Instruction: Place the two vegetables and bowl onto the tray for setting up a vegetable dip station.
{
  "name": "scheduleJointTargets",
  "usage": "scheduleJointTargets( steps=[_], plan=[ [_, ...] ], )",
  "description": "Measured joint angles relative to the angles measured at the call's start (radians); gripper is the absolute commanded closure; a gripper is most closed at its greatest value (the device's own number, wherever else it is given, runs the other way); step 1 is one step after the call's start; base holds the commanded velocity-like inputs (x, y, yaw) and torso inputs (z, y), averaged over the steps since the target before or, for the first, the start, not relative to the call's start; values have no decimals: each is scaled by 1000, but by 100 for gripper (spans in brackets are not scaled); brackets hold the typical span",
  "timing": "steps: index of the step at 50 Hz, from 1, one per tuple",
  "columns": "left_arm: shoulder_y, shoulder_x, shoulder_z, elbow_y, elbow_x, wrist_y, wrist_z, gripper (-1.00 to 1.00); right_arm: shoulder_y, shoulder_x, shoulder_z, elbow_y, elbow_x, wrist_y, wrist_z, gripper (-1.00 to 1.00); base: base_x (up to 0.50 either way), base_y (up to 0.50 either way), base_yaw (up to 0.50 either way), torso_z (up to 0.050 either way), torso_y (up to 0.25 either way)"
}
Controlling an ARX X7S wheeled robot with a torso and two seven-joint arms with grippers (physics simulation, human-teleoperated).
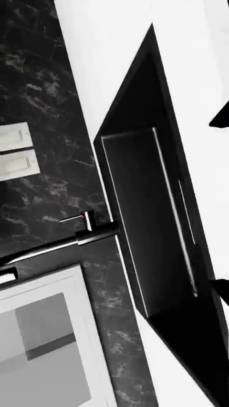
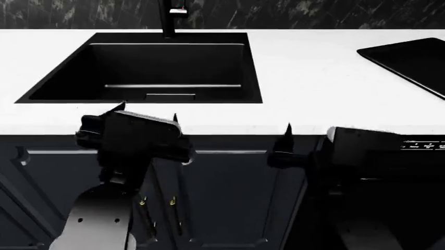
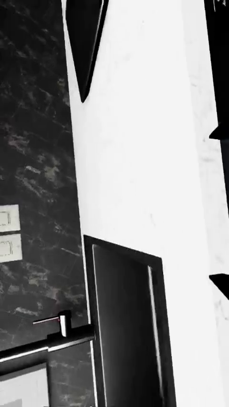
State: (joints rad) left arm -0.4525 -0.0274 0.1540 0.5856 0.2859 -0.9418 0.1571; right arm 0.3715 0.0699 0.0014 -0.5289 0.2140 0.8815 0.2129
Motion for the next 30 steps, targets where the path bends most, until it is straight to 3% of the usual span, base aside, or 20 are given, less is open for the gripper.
scheduleJointTargets(
  steps=[6,10,13,16,21,24,30],
  plan=[
    [-406,12,-17,-80,368,-284,401,-100,412,194,-113,42,409,180,390,-100,0,0,0,0,0],
    [-617,4,-41,-137,347,-397,412,-100,654,283,-175,112,757,252,602,-100,0,-125,0,0,0],
    [-742,-61,-80,-183,207,-456,289,-100,790,335,-208,153,952,293,710,-100,0,-500,0,0,0],
    [-842,-117,-108,-225,-14,-494,82,-100,891,381,-231,184,1103,325,800,-100,0,-500,0,0,0],
    [-956,-184,-135,-274,-506,-528,-368,-100,1009,430,-260,220,1271,361,898,-100,0,-500,0,0,0],
    [-1001,-211,-143,-294,-806,-538,-580,-100,1055,450,-272,234,1338,375,935,-100,0,-500,0,0,0],
    [-1059,-248,-149,-319,-1198,-546,-855,-100,1118,475,-291,251,1420,395,973,-100,0,-500,0,0,0]
  ],
)
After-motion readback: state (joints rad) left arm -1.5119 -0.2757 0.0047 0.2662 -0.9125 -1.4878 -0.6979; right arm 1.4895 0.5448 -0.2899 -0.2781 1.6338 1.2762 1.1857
